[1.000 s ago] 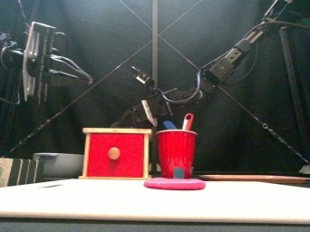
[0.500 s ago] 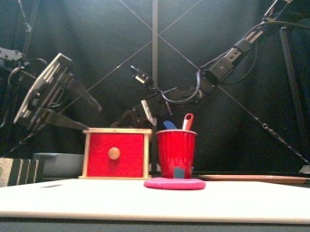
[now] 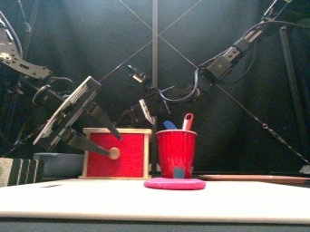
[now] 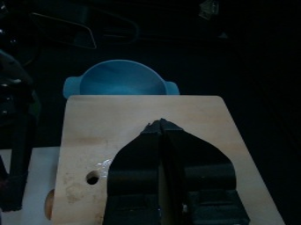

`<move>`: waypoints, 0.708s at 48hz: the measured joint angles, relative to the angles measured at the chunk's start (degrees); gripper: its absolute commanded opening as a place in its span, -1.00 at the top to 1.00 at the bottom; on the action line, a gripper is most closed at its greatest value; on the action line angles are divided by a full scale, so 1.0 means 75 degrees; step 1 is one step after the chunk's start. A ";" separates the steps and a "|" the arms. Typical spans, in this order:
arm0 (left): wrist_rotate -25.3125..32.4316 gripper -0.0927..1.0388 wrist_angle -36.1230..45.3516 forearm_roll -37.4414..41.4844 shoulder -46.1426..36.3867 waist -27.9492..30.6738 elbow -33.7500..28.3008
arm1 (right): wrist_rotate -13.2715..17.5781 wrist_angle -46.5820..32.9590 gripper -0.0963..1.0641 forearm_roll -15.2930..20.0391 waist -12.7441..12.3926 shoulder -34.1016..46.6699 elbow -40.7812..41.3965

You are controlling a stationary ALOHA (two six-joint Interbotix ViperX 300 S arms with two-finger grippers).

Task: Get the cutter from the drawer then cut the dough then place the extra dough in the bowl
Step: Open the drawer

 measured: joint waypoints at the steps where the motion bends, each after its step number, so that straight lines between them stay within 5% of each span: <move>1: -0.0012 -0.43 -0.0047 -0.0047 0.0059 0.0012 -0.0023 | 0.0000 0.0012 0.80 0.0000 0.0012 0.0000 -0.0012; 34: 0.0246 -0.36 -0.0328 -0.0855 0.0527 0.0023 -0.0223 | 0.0000 0.0035 0.80 0.0000 0.0082 0.0000 -0.0023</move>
